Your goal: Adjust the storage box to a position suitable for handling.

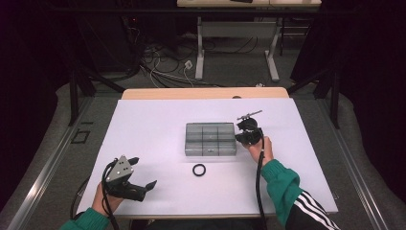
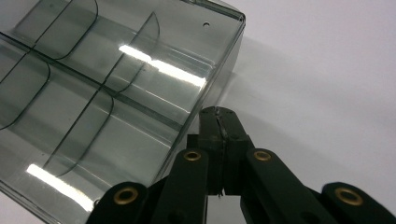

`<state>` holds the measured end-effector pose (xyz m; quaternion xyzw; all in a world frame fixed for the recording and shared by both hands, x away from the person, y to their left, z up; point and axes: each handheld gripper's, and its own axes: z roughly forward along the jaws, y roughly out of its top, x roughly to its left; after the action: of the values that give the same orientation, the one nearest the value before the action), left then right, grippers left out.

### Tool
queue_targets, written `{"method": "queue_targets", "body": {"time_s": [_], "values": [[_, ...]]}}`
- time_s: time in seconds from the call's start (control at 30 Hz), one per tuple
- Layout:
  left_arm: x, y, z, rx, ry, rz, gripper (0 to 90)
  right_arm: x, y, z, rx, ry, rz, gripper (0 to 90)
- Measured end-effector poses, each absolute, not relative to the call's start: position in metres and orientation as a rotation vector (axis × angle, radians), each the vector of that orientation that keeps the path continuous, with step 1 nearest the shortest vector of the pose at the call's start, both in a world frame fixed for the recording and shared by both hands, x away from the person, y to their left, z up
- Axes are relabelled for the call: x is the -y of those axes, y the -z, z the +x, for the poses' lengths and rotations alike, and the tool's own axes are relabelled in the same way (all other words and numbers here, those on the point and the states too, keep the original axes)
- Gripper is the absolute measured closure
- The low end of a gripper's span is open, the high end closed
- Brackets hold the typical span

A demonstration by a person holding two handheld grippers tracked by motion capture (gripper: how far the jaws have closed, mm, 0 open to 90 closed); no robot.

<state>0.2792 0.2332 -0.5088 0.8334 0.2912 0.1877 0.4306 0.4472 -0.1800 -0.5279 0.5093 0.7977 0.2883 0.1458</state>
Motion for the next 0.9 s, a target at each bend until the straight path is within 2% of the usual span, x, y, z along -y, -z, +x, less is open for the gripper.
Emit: {"method": "queue_targets", "body": {"time_s": [0.73, 0.9], "values": [[-0.234, 0.508, 0.278, -0.716, -0.474, 2.089, 0.0, 0.192, 0.521, 0.442, -2.275, -0.89, 1.448, 86.7], [-0.234, 0.507, 0.278, -0.711, -0.472, 2.087, 0.0, 0.198, 0.517, 0.434, -2.305, -0.904, 1.427, 81.6]]}}
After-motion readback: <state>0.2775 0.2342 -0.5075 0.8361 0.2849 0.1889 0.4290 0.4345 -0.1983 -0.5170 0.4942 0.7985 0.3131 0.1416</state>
